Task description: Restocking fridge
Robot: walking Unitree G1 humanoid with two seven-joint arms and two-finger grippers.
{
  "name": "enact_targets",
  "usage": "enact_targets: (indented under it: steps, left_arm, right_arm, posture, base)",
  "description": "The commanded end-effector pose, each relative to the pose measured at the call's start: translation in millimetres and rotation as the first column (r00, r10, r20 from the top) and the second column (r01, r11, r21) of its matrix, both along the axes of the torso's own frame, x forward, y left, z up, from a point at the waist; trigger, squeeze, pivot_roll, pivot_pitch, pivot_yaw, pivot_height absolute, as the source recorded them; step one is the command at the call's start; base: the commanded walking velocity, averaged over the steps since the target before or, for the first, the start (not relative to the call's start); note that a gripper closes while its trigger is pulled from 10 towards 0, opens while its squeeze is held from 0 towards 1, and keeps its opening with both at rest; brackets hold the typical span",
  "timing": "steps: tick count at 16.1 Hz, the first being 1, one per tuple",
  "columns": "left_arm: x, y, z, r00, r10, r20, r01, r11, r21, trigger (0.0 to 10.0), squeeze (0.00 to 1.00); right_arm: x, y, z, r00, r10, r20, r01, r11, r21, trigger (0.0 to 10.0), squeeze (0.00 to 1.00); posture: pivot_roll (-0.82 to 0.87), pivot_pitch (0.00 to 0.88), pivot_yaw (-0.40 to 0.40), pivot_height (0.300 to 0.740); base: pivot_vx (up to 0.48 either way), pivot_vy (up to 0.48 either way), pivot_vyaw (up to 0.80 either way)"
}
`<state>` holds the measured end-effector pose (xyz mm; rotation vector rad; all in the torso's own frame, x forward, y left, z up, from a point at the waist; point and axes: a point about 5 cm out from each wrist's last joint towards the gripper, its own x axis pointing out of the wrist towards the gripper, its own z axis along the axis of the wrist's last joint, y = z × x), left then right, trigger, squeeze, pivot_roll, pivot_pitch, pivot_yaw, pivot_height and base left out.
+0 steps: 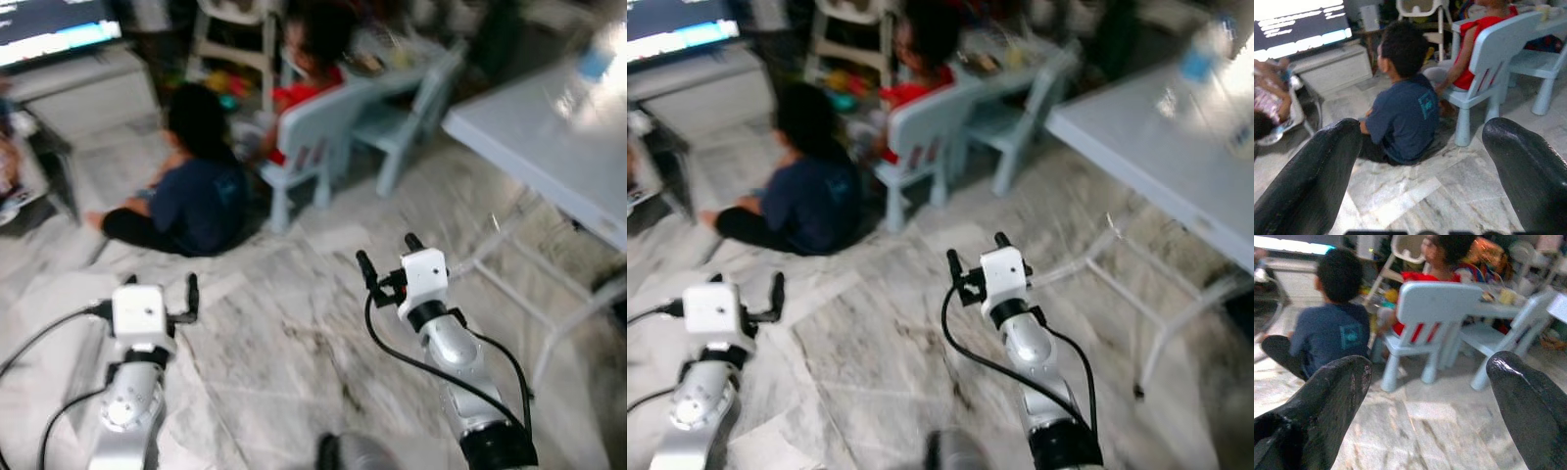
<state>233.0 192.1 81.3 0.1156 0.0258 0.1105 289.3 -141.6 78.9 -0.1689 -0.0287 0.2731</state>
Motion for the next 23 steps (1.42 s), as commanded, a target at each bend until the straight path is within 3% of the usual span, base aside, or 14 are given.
enact_targets:
  steps: [1,6,7,10,19,21,23]
  left_arm:
    - [1.5,-6.6,-0.9,0.999,-0.032,-0.003,0.032,0.999,-0.015,10.0,0.0]
    - [2.8,-8.1,1.4,0.999,-0.051,0.007,0.051,0.999,-0.019,10.0,0.0]
    - [2.4,-6.2,3.0,0.999,-0.039,0.018,0.04,0.999,-0.02,10.0,0.0]
    - [1.8,-0.4,7.6,0.999,-0.016,0.031,0.017,1.0,-0.018,10.0,0.0]
    - [12.0,-11.7,11.2,0.997,-0.056,0.05,0.058,0.998,-0.032,10.0,0.0]
    - [14.5,-15.4,13.4,0.996,-0.066,0.058,0.068,0.997,-0.034,10.0,0.0]
    - [15.9,-16.5,13.0,0.996,-0.069,0.059,0.071,0.997,-0.039,10.0,0.0]
  right_arm:
    - [1.1,-5.4,4.3,1.0,-0.016,0.018,0.016,1.0,-0.001,10.0,0.0]
    - [1.0,-4.7,6.6,0.999,-0.023,0.033,0.022,1.0,0.009,10.0,0.0]
    - [4.1,-9.7,18.4,0.993,-0.062,0.105,0.061,0.998,0.006,10.0,0.0]
    - [9.9,-19.5,31.1,0.981,-0.137,0.14,0.134,0.99,0.032,10.0,0.0]
    - [15.4,-8.0,36.9,0.979,-0.114,0.167,0.11,0.993,0.031,10.0,0.0]
    - [18.7,-7.1,45.3,0.973,-0.117,0.2,0.104,0.992,0.074,10.0,0.0]
    - [16.8,-5.5,56.3,0.965,-0.137,0.223,0.087,0.972,0.219,10.0,0.0]
  posture:
    - [-0.02,0.081,0.004,0.74]
    - [-0.02,0.083,0.007,0.74]
    - [-0.02,0.078,0.005,0.74]
    - [-0.02,0.078,0.009,0.74]
    - [-0.03,0.072,0.012,0.74]
    - [-0.03,0.071,0.016,0.74]
    - [-0.03,0.068,0.022,0.74]
  base:
    - [0.289,0.0,0.0]
    - [0.298,0.0,-0.09]
    - [0.311,0.0,0.0]
    - [0.309,0.0,0.0]
    - [0.333,0.0,-0.78]
    - [0.437,0.0,0.0]
    - [0.437,0.0,0.0]
